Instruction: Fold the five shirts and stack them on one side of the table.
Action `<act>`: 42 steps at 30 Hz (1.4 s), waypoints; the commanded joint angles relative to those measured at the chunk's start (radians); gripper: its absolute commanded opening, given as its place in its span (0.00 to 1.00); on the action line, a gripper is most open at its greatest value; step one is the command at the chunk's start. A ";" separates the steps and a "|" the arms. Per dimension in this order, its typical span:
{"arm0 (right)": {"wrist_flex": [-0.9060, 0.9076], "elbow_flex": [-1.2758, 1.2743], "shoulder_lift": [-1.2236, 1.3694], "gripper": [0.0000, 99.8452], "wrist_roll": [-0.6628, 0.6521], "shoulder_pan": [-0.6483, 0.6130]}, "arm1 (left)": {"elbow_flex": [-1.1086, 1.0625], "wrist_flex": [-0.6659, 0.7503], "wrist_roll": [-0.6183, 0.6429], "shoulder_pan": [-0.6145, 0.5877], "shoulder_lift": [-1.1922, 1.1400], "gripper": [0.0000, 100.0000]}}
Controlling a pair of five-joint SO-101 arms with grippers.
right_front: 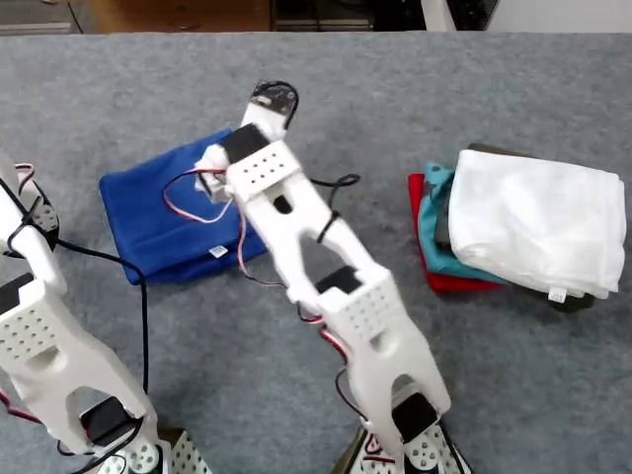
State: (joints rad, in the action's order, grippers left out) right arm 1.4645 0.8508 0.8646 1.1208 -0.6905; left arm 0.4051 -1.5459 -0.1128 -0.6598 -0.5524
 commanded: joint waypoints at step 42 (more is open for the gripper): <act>0.298 0.708 0.501 0.03 -0.032 -0.008 | -0.005 0.029 -0.006 -0.051 0.065 0.02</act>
State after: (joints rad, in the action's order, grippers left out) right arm 1.7499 1.5367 1.3648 1.0978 -0.7073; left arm 0.3897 -1.5213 -0.1128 -0.6997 -0.5524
